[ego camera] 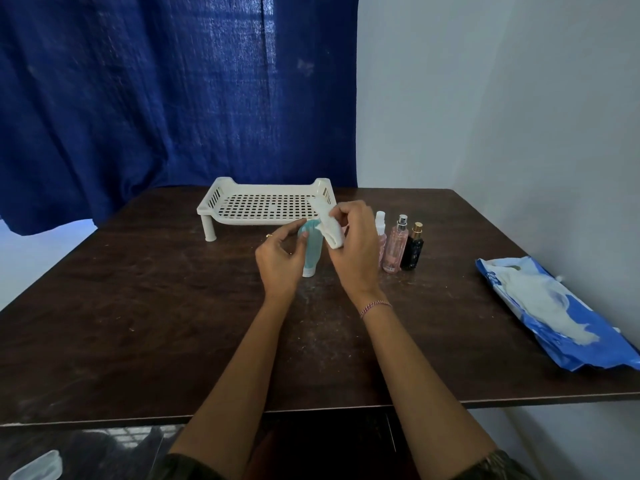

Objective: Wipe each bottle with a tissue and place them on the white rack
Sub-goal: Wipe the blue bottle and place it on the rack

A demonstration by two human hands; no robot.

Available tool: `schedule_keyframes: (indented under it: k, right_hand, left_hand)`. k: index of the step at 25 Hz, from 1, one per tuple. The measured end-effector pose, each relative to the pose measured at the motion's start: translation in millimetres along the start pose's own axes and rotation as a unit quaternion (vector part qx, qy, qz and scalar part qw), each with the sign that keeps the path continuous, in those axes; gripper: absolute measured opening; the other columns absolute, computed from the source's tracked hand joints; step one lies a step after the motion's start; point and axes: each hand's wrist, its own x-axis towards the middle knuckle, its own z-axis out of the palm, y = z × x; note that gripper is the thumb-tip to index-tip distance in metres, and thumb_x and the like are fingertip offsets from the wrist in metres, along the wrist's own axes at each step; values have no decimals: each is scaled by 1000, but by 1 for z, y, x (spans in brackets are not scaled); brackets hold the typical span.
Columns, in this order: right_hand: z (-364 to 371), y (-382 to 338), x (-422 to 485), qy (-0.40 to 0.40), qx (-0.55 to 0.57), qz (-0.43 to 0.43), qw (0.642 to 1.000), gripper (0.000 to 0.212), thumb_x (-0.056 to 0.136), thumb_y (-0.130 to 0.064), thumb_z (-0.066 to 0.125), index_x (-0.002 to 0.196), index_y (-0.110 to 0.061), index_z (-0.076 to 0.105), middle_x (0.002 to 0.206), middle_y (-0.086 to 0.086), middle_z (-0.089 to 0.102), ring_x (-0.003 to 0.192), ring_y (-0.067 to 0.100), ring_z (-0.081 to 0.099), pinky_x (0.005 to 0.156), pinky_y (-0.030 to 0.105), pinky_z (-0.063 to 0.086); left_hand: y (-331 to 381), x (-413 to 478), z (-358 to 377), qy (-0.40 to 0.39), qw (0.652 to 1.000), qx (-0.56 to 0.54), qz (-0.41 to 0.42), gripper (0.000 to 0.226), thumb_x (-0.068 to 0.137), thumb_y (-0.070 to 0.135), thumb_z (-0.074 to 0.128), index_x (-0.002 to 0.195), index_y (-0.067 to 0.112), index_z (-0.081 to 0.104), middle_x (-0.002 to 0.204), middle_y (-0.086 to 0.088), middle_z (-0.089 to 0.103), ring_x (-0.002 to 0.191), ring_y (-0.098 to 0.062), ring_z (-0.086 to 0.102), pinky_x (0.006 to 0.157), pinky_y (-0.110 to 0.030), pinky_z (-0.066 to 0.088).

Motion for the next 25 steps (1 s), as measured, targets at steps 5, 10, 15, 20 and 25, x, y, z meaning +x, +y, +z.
schedule_keyframes:
  k: [5, 10, 15, 20, 25]
  right_hand:
    - [3, 7, -18, -37, 13, 14, 999, 35, 79, -7, 70, 109, -4, 52, 101, 6, 53, 91, 17, 52, 75, 35, 53]
    - [4, 10, -19, -15, 4, -7, 1000, 37, 80, -6, 69, 113, -6, 54, 102, 6, 53, 91, 18, 53, 76, 34, 53]
    - [3, 15, -19, 2, -73, -60, 996, 36, 82, -5, 68, 118, -8, 62, 99, 13, 55, 91, 20, 54, 77, 26, 51]
    - [7, 14, -17, 3, -65, -78, 995, 35, 79, 0, 69, 113, -7, 65, 104, 14, 58, 97, 24, 55, 81, 33, 52]
    - [10, 11, -16, -1, -47, -61, 997, 32, 78, -4, 69, 110, -7, 66, 103, 9, 63, 99, 18, 52, 83, 35, 51]
  left_hand:
    - [3, 0, -4, 23, 999, 42, 20, 24, 85, 17, 69, 108, 13, 70, 102, 4, 71, 91, -8, 67, 85, -28, 55]
    - [3, 3, -11, 16, 997, 72, 32, 29, 82, 14, 68, 112, 16, 68, 96, 1, 71, 86, -9, 65, 84, -29, 55]
    - [9, 7, -18, 9, 991, 129, 17, 40, 78, 19, 69, 117, 28, 65, 85, 8, 67, 77, -10, 61, 76, -27, 52]
    - [12, 10, -21, -24, 991, 135, 11, 34, 76, 24, 69, 110, 32, 68, 76, 8, 67, 70, -9, 61, 72, -32, 53]
    - [10, 11, -21, -73, 993, 83, 39, 31, 72, 25, 68, 103, 25, 70, 78, 9, 68, 69, -6, 61, 73, -32, 55]
